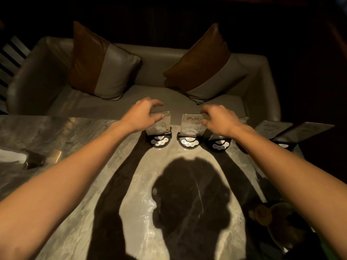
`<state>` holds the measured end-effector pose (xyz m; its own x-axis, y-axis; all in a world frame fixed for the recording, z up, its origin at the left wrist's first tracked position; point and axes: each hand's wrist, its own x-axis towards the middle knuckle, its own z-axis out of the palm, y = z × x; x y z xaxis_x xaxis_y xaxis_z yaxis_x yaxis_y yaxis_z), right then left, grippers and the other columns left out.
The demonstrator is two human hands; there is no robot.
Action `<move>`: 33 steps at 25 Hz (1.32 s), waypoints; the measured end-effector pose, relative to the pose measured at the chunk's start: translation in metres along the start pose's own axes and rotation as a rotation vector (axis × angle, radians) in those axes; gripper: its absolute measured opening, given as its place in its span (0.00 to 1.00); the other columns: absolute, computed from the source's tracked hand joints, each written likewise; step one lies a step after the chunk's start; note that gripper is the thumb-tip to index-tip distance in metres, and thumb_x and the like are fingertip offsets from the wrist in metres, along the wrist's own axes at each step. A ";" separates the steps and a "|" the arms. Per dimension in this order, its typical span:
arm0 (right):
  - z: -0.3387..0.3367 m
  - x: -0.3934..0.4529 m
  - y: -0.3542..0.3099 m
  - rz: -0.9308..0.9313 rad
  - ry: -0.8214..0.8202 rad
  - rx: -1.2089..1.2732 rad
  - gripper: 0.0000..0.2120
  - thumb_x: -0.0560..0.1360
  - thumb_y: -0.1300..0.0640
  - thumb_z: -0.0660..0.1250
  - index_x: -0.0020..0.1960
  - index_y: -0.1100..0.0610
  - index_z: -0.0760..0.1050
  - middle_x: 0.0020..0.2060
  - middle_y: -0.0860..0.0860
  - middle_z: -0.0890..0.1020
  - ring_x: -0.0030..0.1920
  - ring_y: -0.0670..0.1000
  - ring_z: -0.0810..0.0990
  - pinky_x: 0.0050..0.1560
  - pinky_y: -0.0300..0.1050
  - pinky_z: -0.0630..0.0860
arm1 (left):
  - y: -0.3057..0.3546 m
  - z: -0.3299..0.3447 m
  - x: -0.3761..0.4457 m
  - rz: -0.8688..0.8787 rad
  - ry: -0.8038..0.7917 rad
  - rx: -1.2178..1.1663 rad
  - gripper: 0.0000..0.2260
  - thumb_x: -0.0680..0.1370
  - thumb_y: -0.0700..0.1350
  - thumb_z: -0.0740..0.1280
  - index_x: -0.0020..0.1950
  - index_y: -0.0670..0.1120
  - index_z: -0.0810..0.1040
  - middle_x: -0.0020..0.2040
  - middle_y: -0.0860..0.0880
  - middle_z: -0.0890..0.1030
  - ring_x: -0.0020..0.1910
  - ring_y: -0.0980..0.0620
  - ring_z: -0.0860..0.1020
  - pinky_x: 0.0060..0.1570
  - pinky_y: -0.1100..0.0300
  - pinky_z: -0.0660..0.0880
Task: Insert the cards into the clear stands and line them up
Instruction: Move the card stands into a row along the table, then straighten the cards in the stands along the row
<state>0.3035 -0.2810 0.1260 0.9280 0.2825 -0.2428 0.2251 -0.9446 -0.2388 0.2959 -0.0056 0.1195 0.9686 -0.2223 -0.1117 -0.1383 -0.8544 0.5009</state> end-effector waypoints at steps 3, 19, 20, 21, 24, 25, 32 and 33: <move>-0.031 -0.021 0.017 -0.060 0.120 0.094 0.18 0.77 0.51 0.68 0.66 0.52 0.76 0.61 0.55 0.81 0.60 0.57 0.79 0.57 0.53 0.77 | 0.047 -0.008 0.011 0.073 0.027 -0.009 0.21 0.77 0.54 0.70 0.68 0.49 0.78 0.65 0.45 0.80 0.64 0.48 0.78 0.64 0.52 0.74; -0.046 -0.142 0.325 0.407 0.389 0.577 0.26 0.77 0.62 0.70 0.73 0.53 0.69 0.66 0.49 0.76 0.57 0.39 0.74 0.50 0.27 0.69 | 0.306 0.155 0.089 0.253 -0.199 -0.064 0.27 0.75 0.47 0.75 0.72 0.48 0.72 0.70 0.45 0.75 0.70 0.46 0.73 0.68 0.50 0.71; -0.040 -0.143 0.336 0.389 0.346 0.528 0.27 0.76 0.63 0.70 0.73 0.53 0.68 0.66 0.51 0.75 0.58 0.41 0.74 0.50 0.29 0.71 | 0.308 0.166 0.096 0.236 -0.219 -0.044 0.27 0.75 0.46 0.75 0.72 0.48 0.73 0.69 0.45 0.76 0.69 0.46 0.73 0.68 0.49 0.71; -0.033 -0.142 0.343 0.350 0.306 0.419 0.27 0.76 0.64 0.69 0.73 0.54 0.68 0.67 0.53 0.75 0.62 0.46 0.74 0.54 0.33 0.73 | 0.308 0.174 0.100 0.225 -0.230 -0.015 0.25 0.75 0.45 0.74 0.71 0.48 0.74 0.68 0.45 0.78 0.68 0.46 0.75 0.66 0.50 0.73; -0.018 -0.133 0.356 0.251 0.213 0.191 0.23 0.78 0.62 0.67 0.72 0.56 0.70 0.65 0.56 0.75 0.67 0.57 0.71 0.66 0.55 0.72 | 0.308 0.194 0.108 0.211 -0.199 0.084 0.14 0.78 0.44 0.70 0.63 0.51 0.79 0.59 0.48 0.84 0.60 0.47 0.80 0.55 0.53 0.75; -0.018 -0.129 0.359 0.245 0.207 0.162 0.20 0.79 0.60 0.65 0.70 0.55 0.72 0.63 0.55 0.75 0.65 0.58 0.71 0.65 0.56 0.72 | 0.307 0.199 0.109 0.203 -0.174 0.090 0.12 0.79 0.44 0.69 0.61 0.52 0.80 0.57 0.48 0.84 0.58 0.47 0.81 0.53 0.54 0.74; -0.023 -0.120 0.379 0.165 0.138 0.155 0.06 0.82 0.57 0.61 0.56 0.51 0.74 0.48 0.46 0.76 0.47 0.48 0.76 0.37 0.34 0.64 | 0.328 0.220 0.118 0.249 -0.088 -0.022 0.14 0.80 0.41 0.67 0.66 0.47 0.80 0.60 0.47 0.84 0.60 0.49 0.81 0.58 0.57 0.76; -0.023 -0.122 0.383 0.173 0.137 0.166 0.06 0.82 0.57 0.60 0.56 0.51 0.74 0.48 0.46 0.76 0.47 0.48 0.76 0.37 0.33 0.64 | 0.332 0.222 0.120 0.259 -0.095 -0.018 0.13 0.80 0.41 0.67 0.65 0.47 0.80 0.60 0.47 0.84 0.60 0.49 0.81 0.60 0.54 0.77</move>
<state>0.2831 -0.6809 0.0856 0.9825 0.0837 -0.1665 0.0188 -0.9333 -0.3585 0.3207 -0.4200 0.0820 0.8778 -0.4756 -0.0573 -0.3740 -0.7552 0.5383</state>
